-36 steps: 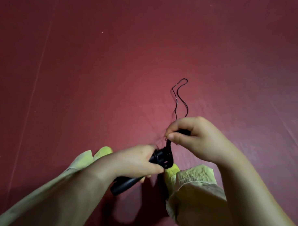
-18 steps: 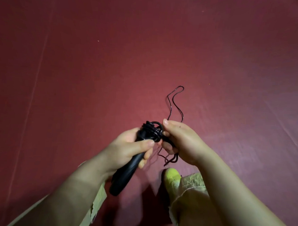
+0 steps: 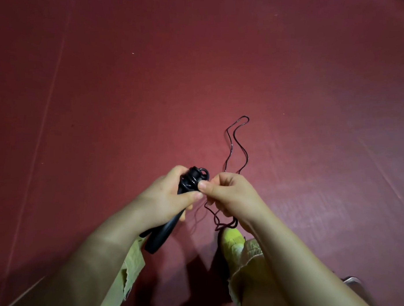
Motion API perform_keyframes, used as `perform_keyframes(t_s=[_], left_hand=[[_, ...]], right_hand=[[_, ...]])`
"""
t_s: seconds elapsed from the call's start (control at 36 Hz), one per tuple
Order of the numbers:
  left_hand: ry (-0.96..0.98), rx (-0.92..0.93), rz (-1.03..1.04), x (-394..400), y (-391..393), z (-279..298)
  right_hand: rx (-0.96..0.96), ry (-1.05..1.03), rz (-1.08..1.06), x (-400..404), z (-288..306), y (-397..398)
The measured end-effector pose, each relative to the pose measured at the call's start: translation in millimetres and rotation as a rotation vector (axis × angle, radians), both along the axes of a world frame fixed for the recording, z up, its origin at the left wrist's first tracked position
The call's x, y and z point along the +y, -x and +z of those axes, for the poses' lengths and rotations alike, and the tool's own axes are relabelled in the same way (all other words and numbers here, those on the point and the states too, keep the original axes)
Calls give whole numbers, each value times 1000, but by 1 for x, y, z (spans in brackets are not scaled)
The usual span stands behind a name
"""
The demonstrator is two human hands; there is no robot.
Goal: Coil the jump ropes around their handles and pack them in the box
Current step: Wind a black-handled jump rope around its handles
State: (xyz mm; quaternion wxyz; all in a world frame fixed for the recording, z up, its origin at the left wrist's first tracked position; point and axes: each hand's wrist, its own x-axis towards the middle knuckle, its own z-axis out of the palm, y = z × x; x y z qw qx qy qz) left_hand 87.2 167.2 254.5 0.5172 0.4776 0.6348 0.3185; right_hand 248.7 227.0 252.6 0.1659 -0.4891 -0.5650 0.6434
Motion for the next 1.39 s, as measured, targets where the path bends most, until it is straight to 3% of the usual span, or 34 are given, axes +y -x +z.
perform_keyframes(t_s=[0.11,0.19,0.31,0.44,0.53,0.61,0.92,1.08,1.22,1.39], left_hand=[[18,120,-65,-1,4,0],[45,78,-59,1,3,2],[118,-139,-35,1,6,6],[178,-560,21,-3,5,16],[367,-771,144,-6,-13,21],[514,-829,173,-7,-29,18],[367,-618,164,4,-12,13],[309,-796,118,3,-4,21],[305,-545,216,5,-3,9],[245,-182,151,5,-2,-17]], right_hand=[[11,65,58,-2,1,-2],[53,63,36,-3,-2,-2],[47,-119,15,-3,0,1],[-39,-298,-64,3,3,-4],[-97,-330,-99,5,3,-8],[-184,-351,-88,6,3,-11],[-296,-341,116,4,0,-4],[-90,-262,85,4,-1,-2],[-196,-272,191,4,1,-3],[-302,-178,174,-1,0,6]])
